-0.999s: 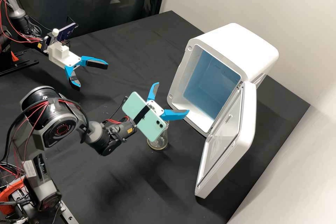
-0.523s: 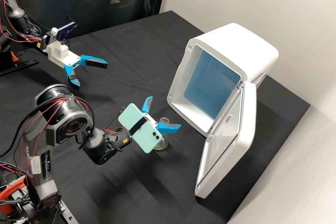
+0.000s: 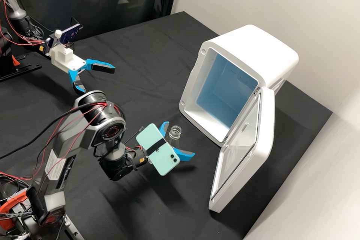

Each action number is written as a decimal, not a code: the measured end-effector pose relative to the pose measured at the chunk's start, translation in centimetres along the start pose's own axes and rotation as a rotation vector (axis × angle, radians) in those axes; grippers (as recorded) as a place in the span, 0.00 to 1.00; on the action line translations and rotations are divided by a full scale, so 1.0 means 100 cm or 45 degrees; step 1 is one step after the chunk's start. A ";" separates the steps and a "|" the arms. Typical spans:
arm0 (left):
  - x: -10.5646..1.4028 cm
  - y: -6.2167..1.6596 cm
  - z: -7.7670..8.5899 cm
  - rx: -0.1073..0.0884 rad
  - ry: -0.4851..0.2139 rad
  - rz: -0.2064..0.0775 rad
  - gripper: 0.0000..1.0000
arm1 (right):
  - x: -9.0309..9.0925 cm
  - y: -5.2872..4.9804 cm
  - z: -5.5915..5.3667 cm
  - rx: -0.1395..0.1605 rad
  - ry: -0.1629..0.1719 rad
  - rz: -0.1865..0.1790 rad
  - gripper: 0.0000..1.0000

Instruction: Place the flask in the incubator

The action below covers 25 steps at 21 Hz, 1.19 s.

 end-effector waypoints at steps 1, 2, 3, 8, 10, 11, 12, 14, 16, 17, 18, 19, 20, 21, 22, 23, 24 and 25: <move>0.000 0.0000 0.000 0.000 0.000 0.000 1.00 | 0.002 0.001 0.001 0.004 -0.006 0.010 1.00; 0.000 0.0000 0.000 0.000 0.000 0.000 1.00 | 0.004 0.000 0.002 0.006 -0.011 0.010 1.00; 0.000 0.0000 0.000 0.000 0.000 0.000 1.00 | 0.006 0.000 0.002 0.003 -0.009 0.012 1.00; -0.003 0.0002 0.001 0.001 -0.001 0.003 1.00 | 0.008 -0.001 0.003 -0.007 -0.014 0.010 0.00; -0.003 0.0007 0.002 0.003 -0.002 0.006 1.00 | 0.008 -0.002 0.002 -0.023 -0.012 0.008 0.00; -0.003 0.0009 0.002 0.003 -0.003 0.010 1.00 | 0.008 -0.003 0.002 -0.022 -0.011 0.008 0.00; -0.003 0.0009 0.002 0.003 -0.003 0.009 1.00 | 0.008 -0.003 0.001 -0.021 -0.011 0.007 0.00; -0.003 0.0010 0.002 0.003 -0.004 0.011 1.00 | 0.008 -0.005 0.000 -0.025 -0.009 0.001 0.00; -0.003 0.0010 0.002 0.003 -0.004 0.011 1.00 | 0.008 -0.006 -0.001 -0.024 -0.009 0.002 0.00; -0.003 0.0010 0.002 0.003 -0.004 0.011 1.00 | 0.008 -0.006 -0.001 -0.025 -0.007 0.000 0.00; -0.003 0.0010 0.002 0.003 -0.004 0.011 1.00 | 0.008 -0.007 -0.002 -0.025 -0.006 -0.002 0.00; -0.003 0.0010 0.002 0.003 -0.004 0.011 1.00 | 0.008 -0.007 -0.002 -0.026 -0.004 -0.004 0.00; -0.003 0.0010 0.002 0.003 -0.004 0.011 1.00 | 0.008 -0.008 -0.002 -0.026 -0.004 -0.007 0.00; -0.003 0.0010 0.002 0.003 -0.004 0.011 1.00 | 0.007 -0.009 -0.003 -0.027 0.000 -0.008 0.00; -0.003 0.0010 0.002 0.003 -0.004 0.011 1.00 | 0.007 -0.009 -0.004 -0.027 0.001 -0.012 0.00; -0.003 0.0011 0.002 0.003 -0.004 0.011 1.00 | 0.006 -0.010 -0.004 -0.028 -0.001 -0.018 0.00; -0.003 0.0011 0.002 0.003 -0.004 0.011 1.00 | 0.005 -0.010 -0.003 -0.025 -0.007 -0.014 0.00; -0.003 0.0011 0.002 0.003 -0.004 0.011 1.00 | 0.005 -0.011 -0.004 -0.026 -0.005 -0.016 0.00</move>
